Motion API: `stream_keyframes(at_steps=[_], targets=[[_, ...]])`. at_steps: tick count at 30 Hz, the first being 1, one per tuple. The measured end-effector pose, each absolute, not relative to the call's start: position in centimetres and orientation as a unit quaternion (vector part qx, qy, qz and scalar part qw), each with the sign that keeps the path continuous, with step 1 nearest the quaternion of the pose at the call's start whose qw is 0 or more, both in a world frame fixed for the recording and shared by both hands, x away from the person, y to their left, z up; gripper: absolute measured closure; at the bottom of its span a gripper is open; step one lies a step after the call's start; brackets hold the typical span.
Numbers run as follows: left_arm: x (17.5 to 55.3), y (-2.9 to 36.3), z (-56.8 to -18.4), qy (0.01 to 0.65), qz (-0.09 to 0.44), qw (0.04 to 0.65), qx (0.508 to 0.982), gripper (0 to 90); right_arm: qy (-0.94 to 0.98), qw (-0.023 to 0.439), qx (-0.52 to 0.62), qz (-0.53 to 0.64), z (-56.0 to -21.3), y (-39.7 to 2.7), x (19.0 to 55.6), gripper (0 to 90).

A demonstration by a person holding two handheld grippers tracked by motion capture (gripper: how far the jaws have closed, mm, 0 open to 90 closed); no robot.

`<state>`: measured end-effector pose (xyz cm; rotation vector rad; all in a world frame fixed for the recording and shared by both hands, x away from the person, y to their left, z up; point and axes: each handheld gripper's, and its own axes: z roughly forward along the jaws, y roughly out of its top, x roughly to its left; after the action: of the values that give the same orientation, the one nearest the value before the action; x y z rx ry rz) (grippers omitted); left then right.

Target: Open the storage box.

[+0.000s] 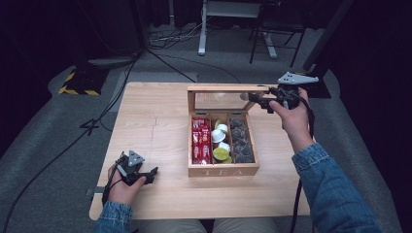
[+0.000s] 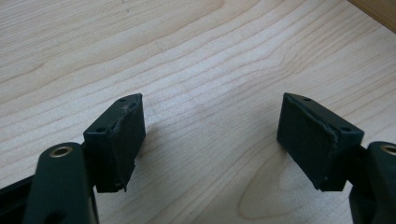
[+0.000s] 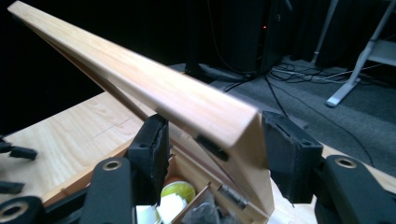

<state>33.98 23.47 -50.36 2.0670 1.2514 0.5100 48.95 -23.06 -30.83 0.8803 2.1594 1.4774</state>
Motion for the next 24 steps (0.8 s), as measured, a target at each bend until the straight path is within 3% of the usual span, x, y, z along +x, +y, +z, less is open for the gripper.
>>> stream_keyframes(at_steps=[24], targets=[[34.6,23.1,-50.4,0.473,0.193,0.332,0.793,24.0,0.754,0.230,0.346,0.509,-31.5,-21.8,53.5,47.2]])
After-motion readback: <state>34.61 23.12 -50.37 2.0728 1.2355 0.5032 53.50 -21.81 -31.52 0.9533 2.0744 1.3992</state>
